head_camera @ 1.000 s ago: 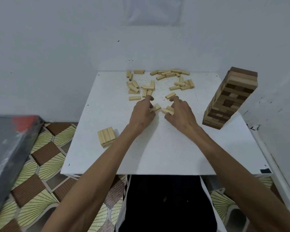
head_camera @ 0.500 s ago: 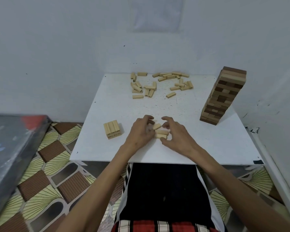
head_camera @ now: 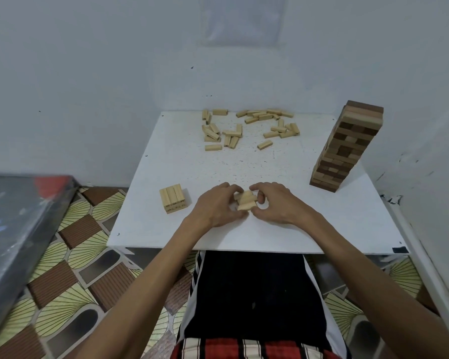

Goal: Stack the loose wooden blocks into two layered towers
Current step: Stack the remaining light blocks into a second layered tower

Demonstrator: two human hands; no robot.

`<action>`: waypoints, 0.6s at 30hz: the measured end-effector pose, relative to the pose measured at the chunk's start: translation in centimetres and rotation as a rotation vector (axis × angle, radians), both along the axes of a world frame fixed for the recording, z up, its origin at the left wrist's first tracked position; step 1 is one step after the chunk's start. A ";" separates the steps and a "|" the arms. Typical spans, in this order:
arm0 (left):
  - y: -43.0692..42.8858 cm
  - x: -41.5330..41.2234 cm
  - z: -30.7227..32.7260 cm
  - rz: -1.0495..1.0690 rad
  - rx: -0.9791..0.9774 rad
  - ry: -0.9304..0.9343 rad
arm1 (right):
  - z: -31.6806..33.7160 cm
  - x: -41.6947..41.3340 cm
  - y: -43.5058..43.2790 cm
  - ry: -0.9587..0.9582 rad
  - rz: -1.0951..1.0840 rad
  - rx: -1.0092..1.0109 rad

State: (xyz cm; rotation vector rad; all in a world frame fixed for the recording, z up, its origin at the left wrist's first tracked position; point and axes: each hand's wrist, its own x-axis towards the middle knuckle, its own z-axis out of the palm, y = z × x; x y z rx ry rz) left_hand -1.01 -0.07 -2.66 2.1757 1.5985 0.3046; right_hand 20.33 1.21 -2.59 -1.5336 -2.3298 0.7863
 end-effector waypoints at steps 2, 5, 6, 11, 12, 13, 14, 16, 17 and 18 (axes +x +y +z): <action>0.3 0.1 0.2 -0.012 -0.025 -0.018 | 0.1 -0.2 0.3 0.008 0.012 -0.005; 0.6 0.1 0.3 0.000 -0.055 -0.032 | 0.4 -0.3 0.6 -0.006 0.058 -0.020; 0.7 0.2 0.3 0.009 -0.069 -0.045 | 0.5 -0.3 0.7 -0.023 0.076 -0.018; 1.1 0.5 0.7 0.025 -0.160 -0.042 | 1.0 -0.5 1.2 -0.100 0.123 -0.021; 1.2 0.5 0.9 0.017 -0.173 -0.041 | 1.0 -0.5 1.4 -0.102 0.131 -0.027; 1.2 0.4 1.0 0.008 -0.182 -0.037 | 1.1 -0.5 1.4 -0.105 0.142 -0.031; 1.3 0.3 1.1 -0.001 -0.188 -0.032 | 1.1 -0.4 1.6 -0.107 0.153 -0.035; 1.4 0.2 1.3 -0.014 -0.195 -0.026 | 1.2 -0.3 1.8 -0.110 0.170 -0.051; 1.4 0.1 1.4 -0.020 -0.198 -0.024 | 1.1 -0.2 2.0 -0.111 0.179 -0.060; 1.5 0.1 1.5 -0.025 -0.198 -0.019 | 1.2 -0.2 2.0 -0.108 0.186 -0.065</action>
